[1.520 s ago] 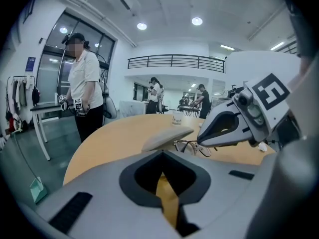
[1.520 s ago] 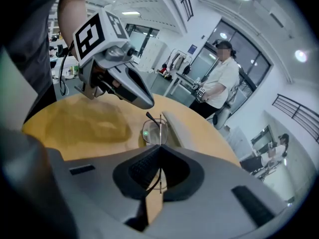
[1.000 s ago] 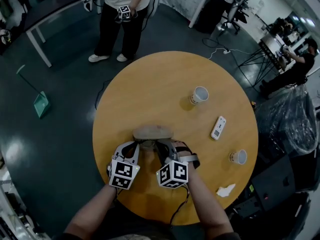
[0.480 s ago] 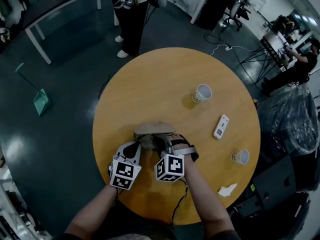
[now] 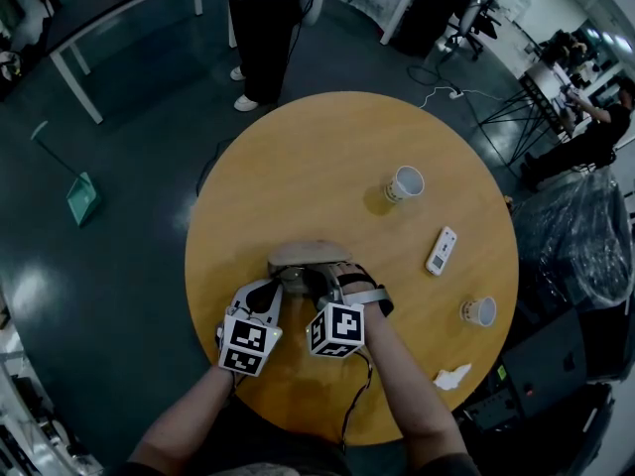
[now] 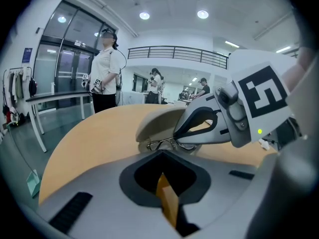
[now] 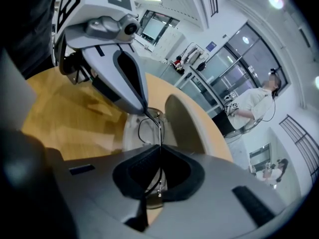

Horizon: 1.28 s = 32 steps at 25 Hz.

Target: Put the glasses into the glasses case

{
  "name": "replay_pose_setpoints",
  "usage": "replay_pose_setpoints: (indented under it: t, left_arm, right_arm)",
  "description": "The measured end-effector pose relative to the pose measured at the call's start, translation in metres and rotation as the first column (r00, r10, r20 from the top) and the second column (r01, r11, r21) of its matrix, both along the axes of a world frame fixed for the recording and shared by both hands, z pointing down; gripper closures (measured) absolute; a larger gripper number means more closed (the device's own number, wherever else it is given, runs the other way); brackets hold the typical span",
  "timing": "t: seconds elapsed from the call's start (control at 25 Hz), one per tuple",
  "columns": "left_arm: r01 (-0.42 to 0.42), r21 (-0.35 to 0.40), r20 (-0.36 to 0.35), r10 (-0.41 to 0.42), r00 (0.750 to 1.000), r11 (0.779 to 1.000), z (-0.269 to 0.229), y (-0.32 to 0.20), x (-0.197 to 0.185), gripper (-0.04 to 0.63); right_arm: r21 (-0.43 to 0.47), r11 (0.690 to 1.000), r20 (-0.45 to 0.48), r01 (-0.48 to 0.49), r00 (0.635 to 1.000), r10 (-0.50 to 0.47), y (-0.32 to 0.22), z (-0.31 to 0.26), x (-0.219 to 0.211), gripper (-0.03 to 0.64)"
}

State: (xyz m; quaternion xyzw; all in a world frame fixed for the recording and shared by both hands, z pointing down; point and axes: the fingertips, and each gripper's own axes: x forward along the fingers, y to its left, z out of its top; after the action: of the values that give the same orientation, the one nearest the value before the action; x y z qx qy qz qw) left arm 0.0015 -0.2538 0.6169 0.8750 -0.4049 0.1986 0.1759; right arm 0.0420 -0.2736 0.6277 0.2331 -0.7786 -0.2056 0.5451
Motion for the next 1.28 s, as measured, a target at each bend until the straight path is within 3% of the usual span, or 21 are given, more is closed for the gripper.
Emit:
replay_pose_setpoints:
  t: [0.68,0.88,1.0,1.28]
  left_arm:
    - [0.008,0.000,0.012,-0.008,1.000,1.000,0.002,-0.001,0.000,0.589]
    - [0.024,0.012,0.011,-0.024,1.000,1.000,-0.002,0.004,-0.003,0.589]
    - [0.041,0.014,0.009,-0.042,0.999,0.999,-0.005,0.011,-0.008,0.591]
    - [0.071,0.054,-0.065,-0.067,0.996,0.996,-0.047,0.031,-0.017,0.589]
  right_arm:
    - [-0.027,0.996,0.099,-0.082,0.992,0.084,0.008,-0.020,0.004,0.577]
    - [-0.065,0.985,0.194,-0.160,0.966,0.169,0.025,-0.040,0.012,0.578]
    - [-0.041,0.977,0.230,-0.209,0.950,0.213,0.036,-0.052,0.018,0.629]
    - [-0.027,0.953,0.347,-0.302,0.891,0.292,0.068,-0.081,0.018,0.629]
